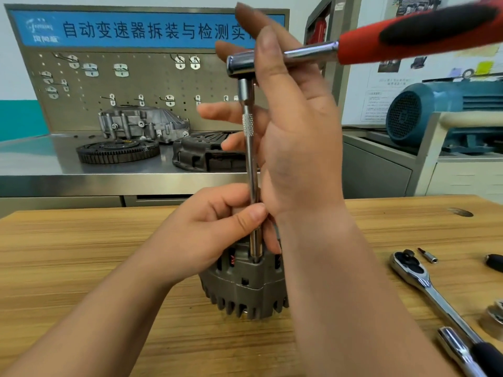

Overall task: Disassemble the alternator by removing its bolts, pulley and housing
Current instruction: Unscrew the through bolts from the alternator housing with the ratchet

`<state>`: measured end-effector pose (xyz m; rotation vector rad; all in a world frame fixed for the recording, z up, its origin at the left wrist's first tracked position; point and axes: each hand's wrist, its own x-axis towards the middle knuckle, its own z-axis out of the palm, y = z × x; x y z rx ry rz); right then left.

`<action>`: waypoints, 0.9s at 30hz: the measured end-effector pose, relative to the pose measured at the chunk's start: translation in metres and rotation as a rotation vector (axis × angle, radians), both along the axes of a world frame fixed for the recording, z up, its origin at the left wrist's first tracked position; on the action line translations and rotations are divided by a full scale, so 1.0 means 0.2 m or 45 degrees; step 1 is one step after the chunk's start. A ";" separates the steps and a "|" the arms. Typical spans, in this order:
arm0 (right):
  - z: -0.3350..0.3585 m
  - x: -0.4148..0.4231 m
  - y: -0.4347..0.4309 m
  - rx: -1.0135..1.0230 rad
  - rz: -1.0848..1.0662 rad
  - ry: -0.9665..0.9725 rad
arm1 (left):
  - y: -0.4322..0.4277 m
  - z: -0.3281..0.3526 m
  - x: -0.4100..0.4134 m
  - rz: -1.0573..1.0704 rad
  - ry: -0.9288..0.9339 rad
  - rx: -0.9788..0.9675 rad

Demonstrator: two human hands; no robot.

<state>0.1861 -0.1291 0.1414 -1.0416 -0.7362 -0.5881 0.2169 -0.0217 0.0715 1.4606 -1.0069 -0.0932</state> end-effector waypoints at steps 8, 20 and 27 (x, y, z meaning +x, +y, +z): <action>0.00 0.02 -0.03 0.084 0.173 0.219 | 0.01 0.01 -0.01 -0.039 -0.001 0.029; -0.01 0.02 -0.02 0.117 0.062 0.095 | 0.01 0.00 0.00 0.006 0.004 0.041; -0.01 0.02 -0.02 0.123 0.073 0.198 | 0.01 0.00 0.01 0.043 -0.006 0.055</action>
